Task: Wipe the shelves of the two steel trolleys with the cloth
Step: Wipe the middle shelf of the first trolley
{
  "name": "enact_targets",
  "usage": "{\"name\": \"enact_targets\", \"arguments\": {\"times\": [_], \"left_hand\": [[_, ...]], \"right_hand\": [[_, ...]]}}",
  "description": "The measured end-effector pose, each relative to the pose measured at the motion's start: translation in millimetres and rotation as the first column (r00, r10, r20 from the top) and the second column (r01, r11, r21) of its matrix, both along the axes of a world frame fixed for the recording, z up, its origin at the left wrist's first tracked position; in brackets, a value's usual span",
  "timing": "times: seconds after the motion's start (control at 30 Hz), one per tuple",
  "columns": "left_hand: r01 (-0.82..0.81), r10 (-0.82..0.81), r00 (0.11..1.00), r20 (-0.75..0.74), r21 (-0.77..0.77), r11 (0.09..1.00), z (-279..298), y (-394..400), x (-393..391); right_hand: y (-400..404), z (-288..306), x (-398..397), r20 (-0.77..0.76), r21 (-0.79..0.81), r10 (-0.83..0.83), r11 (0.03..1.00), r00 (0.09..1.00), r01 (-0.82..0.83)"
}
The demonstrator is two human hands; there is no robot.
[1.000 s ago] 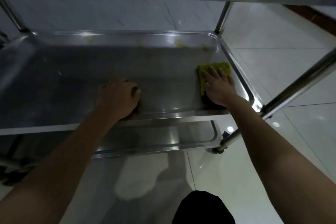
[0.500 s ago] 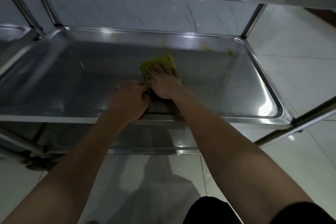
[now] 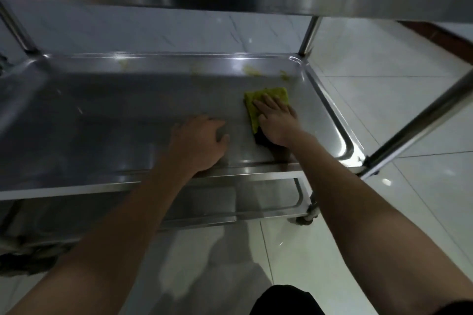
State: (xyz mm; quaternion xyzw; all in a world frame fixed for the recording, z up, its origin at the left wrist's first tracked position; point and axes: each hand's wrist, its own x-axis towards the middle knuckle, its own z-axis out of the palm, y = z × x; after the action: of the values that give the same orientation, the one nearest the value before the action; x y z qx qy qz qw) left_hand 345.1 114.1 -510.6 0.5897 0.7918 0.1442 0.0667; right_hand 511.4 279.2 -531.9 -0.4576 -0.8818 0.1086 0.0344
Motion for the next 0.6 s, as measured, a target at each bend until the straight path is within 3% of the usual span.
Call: {"name": "enact_targets", "arguments": {"times": [0.2,0.4,0.6], "left_hand": [[-0.025,0.026,1.0,-0.01,0.078,0.997,-9.5,10.6,20.2],[0.011,-0.006,0.998,-0.067,0.072,0.997,-18.8,12.9,16.3],[0.077,-0.072,0.997,-0.038,0.155,0.985,-16.3,2.6,5.8]], "right_hand": [[42.3,1.8,103.1,0.025,0.013,-0.247,0.969,0.969,0.247],[45.9,2.4,106.4,0.02,0.001,-0.256,0.967,0.966,0.256],[42.7,-1.7,92.9,0.116,0.022,-0.228,0.974,0.967,0.227]]}}
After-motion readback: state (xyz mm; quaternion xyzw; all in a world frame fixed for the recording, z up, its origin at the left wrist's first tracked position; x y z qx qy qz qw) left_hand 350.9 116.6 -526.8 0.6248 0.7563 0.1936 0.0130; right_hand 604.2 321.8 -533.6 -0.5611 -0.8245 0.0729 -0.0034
